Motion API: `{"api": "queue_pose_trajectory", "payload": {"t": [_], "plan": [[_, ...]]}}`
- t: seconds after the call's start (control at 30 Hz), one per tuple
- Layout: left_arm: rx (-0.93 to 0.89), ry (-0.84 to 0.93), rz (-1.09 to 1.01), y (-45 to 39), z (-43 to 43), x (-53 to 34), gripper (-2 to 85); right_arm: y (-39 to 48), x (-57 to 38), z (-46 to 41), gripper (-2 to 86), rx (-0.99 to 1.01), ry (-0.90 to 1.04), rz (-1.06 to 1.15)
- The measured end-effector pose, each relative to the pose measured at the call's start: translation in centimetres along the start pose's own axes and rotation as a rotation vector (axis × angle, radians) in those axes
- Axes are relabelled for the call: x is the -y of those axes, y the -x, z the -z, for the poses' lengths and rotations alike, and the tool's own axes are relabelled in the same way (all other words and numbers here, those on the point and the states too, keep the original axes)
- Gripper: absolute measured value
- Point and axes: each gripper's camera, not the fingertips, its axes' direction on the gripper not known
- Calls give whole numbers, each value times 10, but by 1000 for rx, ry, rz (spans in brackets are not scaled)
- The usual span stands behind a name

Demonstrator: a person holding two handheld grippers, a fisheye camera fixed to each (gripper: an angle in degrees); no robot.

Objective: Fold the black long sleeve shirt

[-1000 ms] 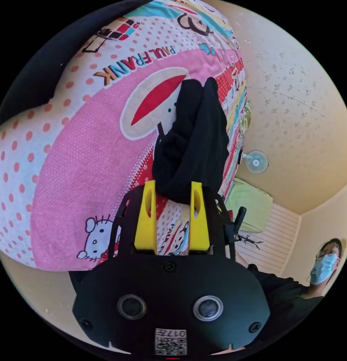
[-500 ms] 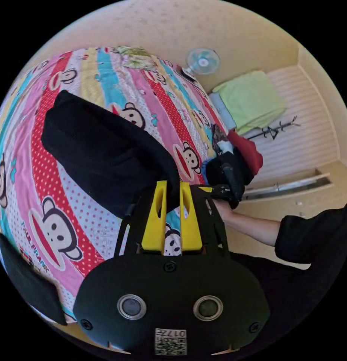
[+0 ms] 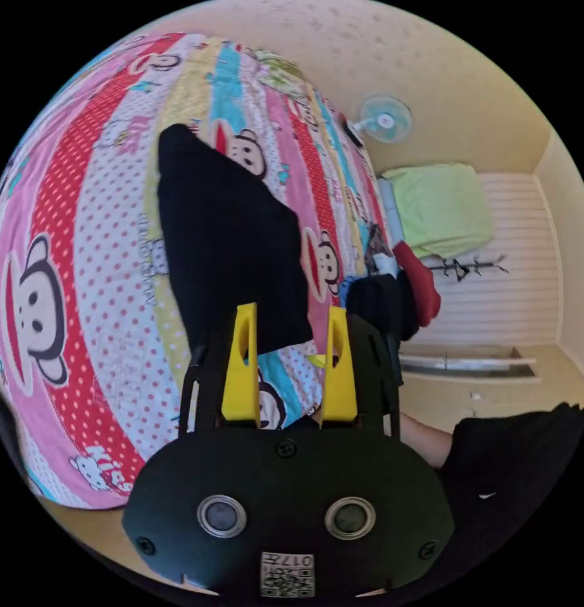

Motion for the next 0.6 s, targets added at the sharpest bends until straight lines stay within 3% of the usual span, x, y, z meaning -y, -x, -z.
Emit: {"api": "queue_pose_trajectory", "payload": {"t": [0.07, 0.17, 0.3, 0.47, 0.6], "plan": [[-3, 11, 138, 41, -5, -5, 185, -23, 4, -9, 164, 216, -39, -93], [-184, 143, 283, 95, -45, -8, 189, -49, 4, -29, 187, 409, -77, -219], [-356, 213, 377, 108, -75, -12, 129, -72, -1, -48, 207, 509, -121, -346], [-592, 148, 319, 65, -38, -15, 75, -80, -3, -66, 236, 606, -193, -441], [-625, 166, 220, 10, 17, -15, 70, -81, 12, -69, 236, 812, -305, -453]]}}
